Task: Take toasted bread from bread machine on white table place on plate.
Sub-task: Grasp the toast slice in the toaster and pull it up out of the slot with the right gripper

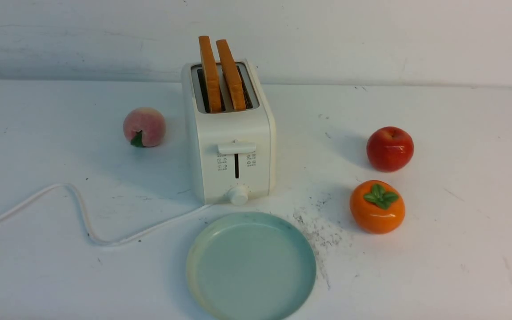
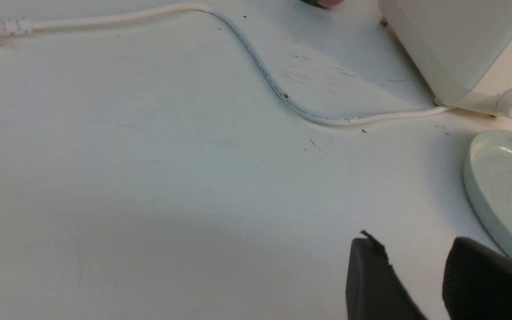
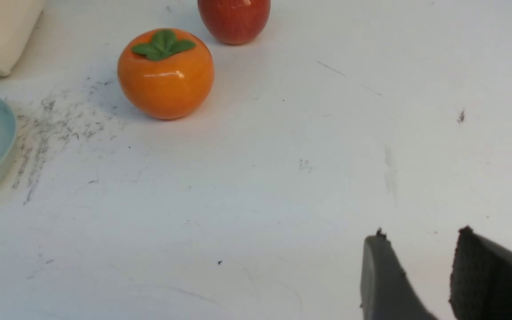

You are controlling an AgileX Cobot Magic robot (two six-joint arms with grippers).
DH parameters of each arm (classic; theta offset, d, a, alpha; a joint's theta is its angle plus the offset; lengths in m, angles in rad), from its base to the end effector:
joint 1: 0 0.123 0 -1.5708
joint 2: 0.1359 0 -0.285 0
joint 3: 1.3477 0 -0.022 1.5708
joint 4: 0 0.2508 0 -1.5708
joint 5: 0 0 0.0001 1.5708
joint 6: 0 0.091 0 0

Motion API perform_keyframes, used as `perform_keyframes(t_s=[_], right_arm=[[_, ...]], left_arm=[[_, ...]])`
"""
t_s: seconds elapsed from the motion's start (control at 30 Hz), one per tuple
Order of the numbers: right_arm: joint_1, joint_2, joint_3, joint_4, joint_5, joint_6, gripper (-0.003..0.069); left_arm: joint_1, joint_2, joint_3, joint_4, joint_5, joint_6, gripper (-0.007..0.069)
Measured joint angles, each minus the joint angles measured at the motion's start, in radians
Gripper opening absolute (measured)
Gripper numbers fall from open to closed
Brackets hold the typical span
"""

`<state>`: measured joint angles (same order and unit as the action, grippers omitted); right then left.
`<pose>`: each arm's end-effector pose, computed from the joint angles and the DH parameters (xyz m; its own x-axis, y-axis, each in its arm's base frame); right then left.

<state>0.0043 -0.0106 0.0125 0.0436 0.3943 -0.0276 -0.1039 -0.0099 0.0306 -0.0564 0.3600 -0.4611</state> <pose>0.0519 0.0017 0.1742 -0.3040 0.0113 -0.9526 -0.0164 0.9997 0.0171 0.0526 -0.0073 0.1711 -0.3104 -0.4618 -0.8309 -0.0344 0.8790 -0.4756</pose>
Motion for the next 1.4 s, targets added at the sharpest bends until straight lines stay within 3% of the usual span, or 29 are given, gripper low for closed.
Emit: perform_keyframes(t_s=[0.2, 0.27, 0.37, 0.57, 0.9, 1.2, 1.27, 1.4], right_arm=[[0.000, 0.000, 0.000, 0.000, 0.000, 0.000, 0.0240], [0.000, 0.000, 0.000, -0.004, 0.000, 0.000, 0.0240], [0.000, 0.000, 0.000, -0.017, -0.001, 0.000, 0.0240], [0.000, 0.000, 0.000, -0.071, -0.002, 0.000, 0.0240], [0.000, 0.000, 0.005, -0.370, -0.025, 0.000, 0.0240], [0.000, 0.000, 0.013, -0.416, -0.380, 0.015, 0.0240], [0.000, 0.000, 0.013, -0.369, -0.434, 0.123, 0.0240], [0.000, 0.000, 0.013, -0.203, -0.534, 0.511, 0.0240]], left_arm=[[0.000, 0.000, 0.000, -0.623, -0.194, -0.339, 0.0239], [0.000, 0.000, 0.000, -0.750, -0.227, -0.379, 0.0239], [0.000, 0.000, 0.000, -0.841, -0.259, -0.397, 0.0239], [0.000, 0.000, 0.000, -0.872, -0.272, -0.402, 0.0239], [0.000, 0.000, 0.000, -0.875, -0.274, -0.406, 0.0239], [0.000, 0.000, 0.000, -0.879, -0.279, -0.406, 0.0239], [0.000, 0.000, 0.000, -0.880, -0.279, -0.406, 0.0239], [0.000, 0.000, 0.000, -0.880, -0.279, -0.381, 0.0238]])
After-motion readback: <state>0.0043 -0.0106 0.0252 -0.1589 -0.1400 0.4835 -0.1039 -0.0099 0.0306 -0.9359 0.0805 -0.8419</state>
